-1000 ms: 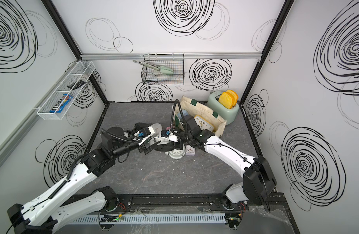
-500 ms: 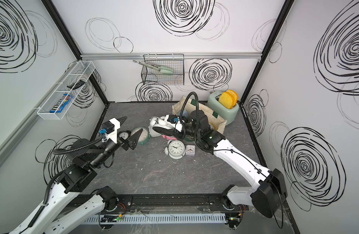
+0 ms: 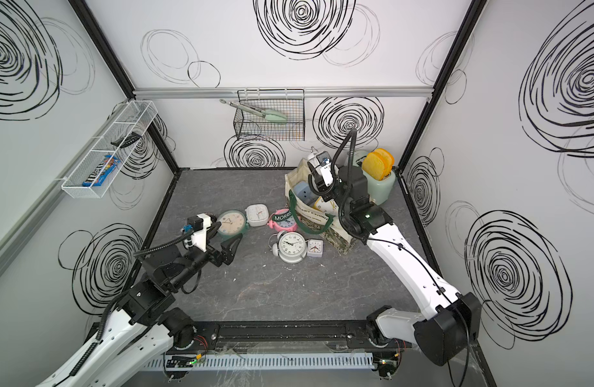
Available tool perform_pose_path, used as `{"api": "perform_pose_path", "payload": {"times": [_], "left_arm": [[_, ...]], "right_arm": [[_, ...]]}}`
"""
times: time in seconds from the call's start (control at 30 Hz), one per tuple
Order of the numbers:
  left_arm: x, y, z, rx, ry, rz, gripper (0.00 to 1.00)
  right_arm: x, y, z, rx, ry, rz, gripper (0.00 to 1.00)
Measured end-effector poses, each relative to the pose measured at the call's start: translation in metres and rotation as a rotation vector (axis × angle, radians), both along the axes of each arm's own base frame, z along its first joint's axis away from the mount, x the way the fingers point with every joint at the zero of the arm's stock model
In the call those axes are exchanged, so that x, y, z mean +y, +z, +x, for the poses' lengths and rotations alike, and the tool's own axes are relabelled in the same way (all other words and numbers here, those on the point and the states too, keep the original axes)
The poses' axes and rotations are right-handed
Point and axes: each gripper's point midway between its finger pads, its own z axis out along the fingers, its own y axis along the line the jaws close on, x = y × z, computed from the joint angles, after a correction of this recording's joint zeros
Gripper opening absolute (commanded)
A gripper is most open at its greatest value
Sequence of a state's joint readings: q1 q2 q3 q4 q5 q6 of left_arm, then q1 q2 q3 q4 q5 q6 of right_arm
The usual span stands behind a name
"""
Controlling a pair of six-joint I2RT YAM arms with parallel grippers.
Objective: Put the alarm clock into the canvas bag
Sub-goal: Place the alarm at the canvas bag.
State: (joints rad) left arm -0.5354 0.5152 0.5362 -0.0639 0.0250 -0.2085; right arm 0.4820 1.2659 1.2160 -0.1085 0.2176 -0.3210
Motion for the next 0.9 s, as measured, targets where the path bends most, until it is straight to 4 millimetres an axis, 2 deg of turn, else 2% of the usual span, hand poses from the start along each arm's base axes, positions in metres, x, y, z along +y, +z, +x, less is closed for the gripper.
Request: {"api": "perform_pose_path", "payload": {"times": [0.17, 0.27, 0.43, 0.57, 0.7, 0.77, 0.87, 0.9], "left_arm": [[0.000, -0.010, 0.000, 0.011, -0.001, 0.005, 0.96], [-0.002, -0.022, -0.001, 0.031, -0.007, 0.017, 0.96], [-0.005, -0.038, -0.004, 0.055, -0.021, 0.038, 0.96], [-0.006, -0.036, -0.006, 0.035, -0.024, 0.051, 0.96], [-0.002, -0.034, -0.005, 0.019, -0.002, 0.060, 0.96], [-0.001, -0.033, -0.005, 0.013, 0.007, 0.062, 0.96], [0.000, -0.033, -0.005, 0.009, 0.014, 0.069, 0.96], [0.000, -0.033, -0.005, 0.008, 0.016, 0.072, 0.96]], "right_arm": [[-0.008, -0.045, 0.018, 0.121, -0.038, -0.143, 0.00], [-0.012, -0.067, 0.018, 0.189, -0.045, -0.200, 0.00], [-0.018, -0.075, 0.018, 0.210, -0.059, -0.249, 0.00], [-0.011, -0.095, 0.027, 0.226, -0.074, -0.323, 0.00], [-0.001, -0.115, 0.045, 0.242, -0.101, -0.383, 0.01], [0.005, -0.123, 0.052, 0.249, -0.108, -0.401, 0.07], [0.013, -0.130, 0.053, 0.256, -0.110, -0.431, 0.37], [0.015, -0.130, 0.052, 0.260, -0.109, -0.429, 0.41]]}}
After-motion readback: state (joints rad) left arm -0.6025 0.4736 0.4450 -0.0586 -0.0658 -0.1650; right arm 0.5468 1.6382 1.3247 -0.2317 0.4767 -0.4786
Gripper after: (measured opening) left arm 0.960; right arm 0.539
